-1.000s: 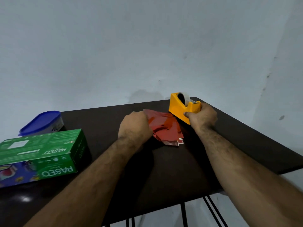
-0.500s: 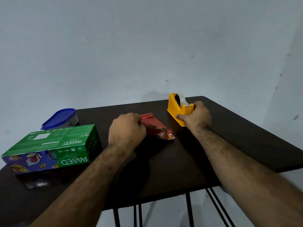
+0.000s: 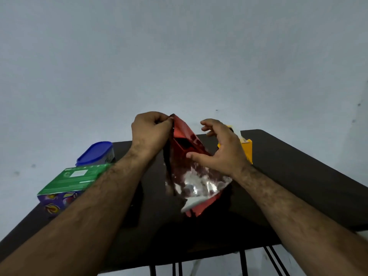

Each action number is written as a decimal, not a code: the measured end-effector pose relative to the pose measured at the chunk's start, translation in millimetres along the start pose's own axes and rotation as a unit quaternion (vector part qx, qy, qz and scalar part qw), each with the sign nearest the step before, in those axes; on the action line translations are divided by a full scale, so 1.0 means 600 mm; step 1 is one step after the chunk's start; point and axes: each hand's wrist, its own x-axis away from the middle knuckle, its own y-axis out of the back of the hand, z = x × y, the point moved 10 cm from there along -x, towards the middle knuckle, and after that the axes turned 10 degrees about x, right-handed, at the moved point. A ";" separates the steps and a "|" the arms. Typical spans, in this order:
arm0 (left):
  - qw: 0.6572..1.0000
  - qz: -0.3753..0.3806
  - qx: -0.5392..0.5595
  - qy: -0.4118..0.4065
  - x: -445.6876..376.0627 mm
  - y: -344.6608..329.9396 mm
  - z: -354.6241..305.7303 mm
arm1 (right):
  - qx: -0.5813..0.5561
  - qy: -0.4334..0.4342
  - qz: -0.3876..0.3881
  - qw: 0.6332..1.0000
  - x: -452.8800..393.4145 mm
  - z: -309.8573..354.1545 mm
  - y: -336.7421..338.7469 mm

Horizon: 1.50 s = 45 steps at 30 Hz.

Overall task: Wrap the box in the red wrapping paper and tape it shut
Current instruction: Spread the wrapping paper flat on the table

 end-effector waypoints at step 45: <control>0.728 0.272 -0.600 -0.190 -0.167 -0.213 0.141 | 0.230 0.086 0.486 0.839 0.065 -0.030 -0.217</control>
